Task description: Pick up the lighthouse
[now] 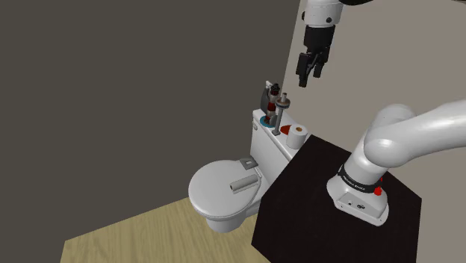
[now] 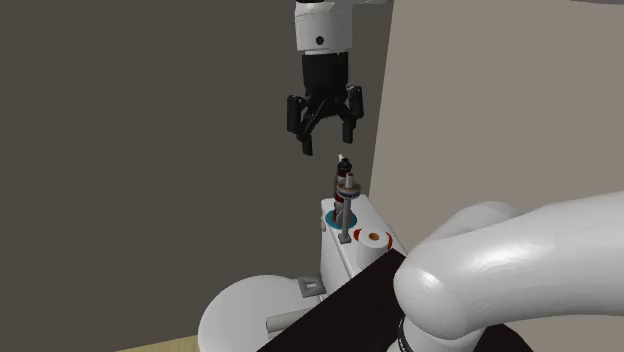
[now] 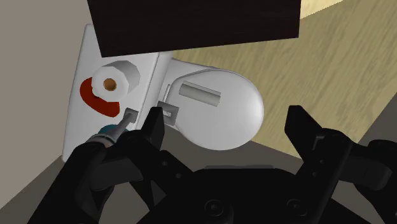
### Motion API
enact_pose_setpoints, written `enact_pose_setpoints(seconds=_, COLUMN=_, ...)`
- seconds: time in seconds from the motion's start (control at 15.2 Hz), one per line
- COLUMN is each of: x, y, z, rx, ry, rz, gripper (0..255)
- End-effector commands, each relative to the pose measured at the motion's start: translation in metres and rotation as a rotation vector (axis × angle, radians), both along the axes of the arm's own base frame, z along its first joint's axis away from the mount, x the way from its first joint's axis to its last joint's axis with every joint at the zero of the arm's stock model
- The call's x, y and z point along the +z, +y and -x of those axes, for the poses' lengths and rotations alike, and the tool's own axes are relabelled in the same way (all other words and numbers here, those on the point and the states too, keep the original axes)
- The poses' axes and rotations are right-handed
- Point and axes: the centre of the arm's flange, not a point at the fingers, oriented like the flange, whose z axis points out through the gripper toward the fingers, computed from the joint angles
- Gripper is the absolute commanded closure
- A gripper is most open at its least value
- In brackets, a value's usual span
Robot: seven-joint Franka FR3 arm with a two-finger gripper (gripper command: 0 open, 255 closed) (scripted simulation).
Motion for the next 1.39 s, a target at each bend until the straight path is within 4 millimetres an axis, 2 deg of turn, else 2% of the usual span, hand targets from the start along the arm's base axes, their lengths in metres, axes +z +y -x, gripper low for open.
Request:
enact_pose_setpoints(seconds=0.0, x=0.0, y=0.0, z=0.0, rx=0.0, ry=0.0, rz=0.0, gripper=0)
enact_pose_setpoints(seconds=0.66, x=-0.052, y=-0.085, z=-0.1, rx=-0.088, ry=0.065, rz=-0.012, gripper=0)
enact_pose_setpoints(seconds=1.32, x=-0.112, y=-0.177, z=-0.19, rx=-0.176, ry=0.13, rz=-0.024, gripper=0)
